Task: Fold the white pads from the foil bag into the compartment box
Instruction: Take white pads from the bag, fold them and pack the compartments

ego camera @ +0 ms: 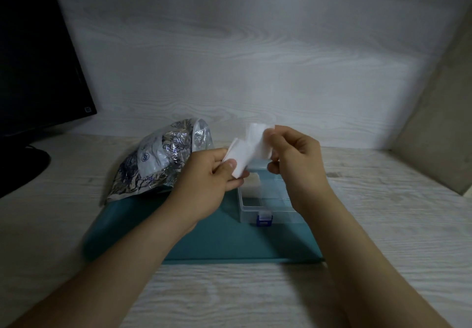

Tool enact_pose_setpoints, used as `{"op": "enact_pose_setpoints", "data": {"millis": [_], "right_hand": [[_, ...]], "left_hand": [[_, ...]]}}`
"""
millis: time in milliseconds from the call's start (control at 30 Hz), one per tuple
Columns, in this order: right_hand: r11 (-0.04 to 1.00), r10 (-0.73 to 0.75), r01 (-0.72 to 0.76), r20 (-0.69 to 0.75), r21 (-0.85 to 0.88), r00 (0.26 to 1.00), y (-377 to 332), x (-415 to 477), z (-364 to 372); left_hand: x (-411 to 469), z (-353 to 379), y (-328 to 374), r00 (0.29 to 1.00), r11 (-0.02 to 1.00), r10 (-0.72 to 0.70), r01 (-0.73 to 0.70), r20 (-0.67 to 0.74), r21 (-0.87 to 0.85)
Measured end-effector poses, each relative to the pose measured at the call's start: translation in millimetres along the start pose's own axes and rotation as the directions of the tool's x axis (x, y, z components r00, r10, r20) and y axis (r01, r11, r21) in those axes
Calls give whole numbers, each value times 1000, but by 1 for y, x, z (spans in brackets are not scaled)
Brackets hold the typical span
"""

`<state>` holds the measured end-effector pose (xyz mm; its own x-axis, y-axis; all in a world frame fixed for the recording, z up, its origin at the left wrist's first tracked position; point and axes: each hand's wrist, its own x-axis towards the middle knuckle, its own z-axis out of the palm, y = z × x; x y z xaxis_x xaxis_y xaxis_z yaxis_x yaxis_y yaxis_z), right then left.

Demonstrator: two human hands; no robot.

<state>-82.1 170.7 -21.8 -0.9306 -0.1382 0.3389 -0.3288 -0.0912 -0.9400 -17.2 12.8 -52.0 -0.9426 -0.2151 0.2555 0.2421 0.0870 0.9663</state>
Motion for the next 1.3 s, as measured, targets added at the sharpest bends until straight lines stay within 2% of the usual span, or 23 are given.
{"op": "enact_pose_setpoints", "data": {"millis": [100, 200, 267, 333, 433, 533, 633, 700, 800, 867, 933, 1100, 1300], "right_hand": [[996, -21, 30, -96, 85, 995, 0, 2, -2], [992, -18, 17, 4, 122, 1000, -2, 2, -3], [997, -15, 4, 134, 83, 991, -3, -1, 0], [999, -30, 27, 194, 16, 981, -2, -4, 3], [995, -70, 82, 182, -59, 981, 1, -5, 5], [986, -105, 126, 176, -110, 979, 3, -3, 5], [969, -144, 176, 179, -173, 973, 4, -5, 7], [928, -222, 258, 158, -270, 962, 7, -6, 7], [766, -411, 478, 244, -430, 878, 8, -7, 6], [671, -459, 578, 352, -465, 816, 8, -8, 5], [636, -456, 607, 403, -476, 794, 10, -7, 5], [563, -488, 634, 406, -531, 773, 14, -1, 2], [610, -503, 615, 356, -499, 788, 11, -5, 5]], "left_hand": [[-1, 2, 0, 999, 1000, 9, -10, -53, -26], [-1, 3, 0, 998, 998, -4, 1, -61, -62], [-2, 4, 3, 999, 994, -20, 16, -36, -106], [-4, 5, 9, 999, 982, -46, 44, -3, -186], [-6, 6, 18, 994, 930, -103, 106, 29, -352], [-5, 6, 21, 990, 887, -140, 135, 21, -441], [-5, 5, 19, 993, 912, -113, 114, 27, -394], [-5, 5, 15, 996, 934, -86, 90, 26, -347], [-3, 4, 10, 997, 947, -71, 69, 4, -315], [-4, 3, 11, 998, 955, -63, 60, 0, -292], [-5, 3, 11, 998, 959, -68, 64, -4, -276], [-4, 3, 12, 995, 946, -95, 83, -22, -314], [-2, 1, 14, 993, 936, -117, 102, -22, -338]]}}
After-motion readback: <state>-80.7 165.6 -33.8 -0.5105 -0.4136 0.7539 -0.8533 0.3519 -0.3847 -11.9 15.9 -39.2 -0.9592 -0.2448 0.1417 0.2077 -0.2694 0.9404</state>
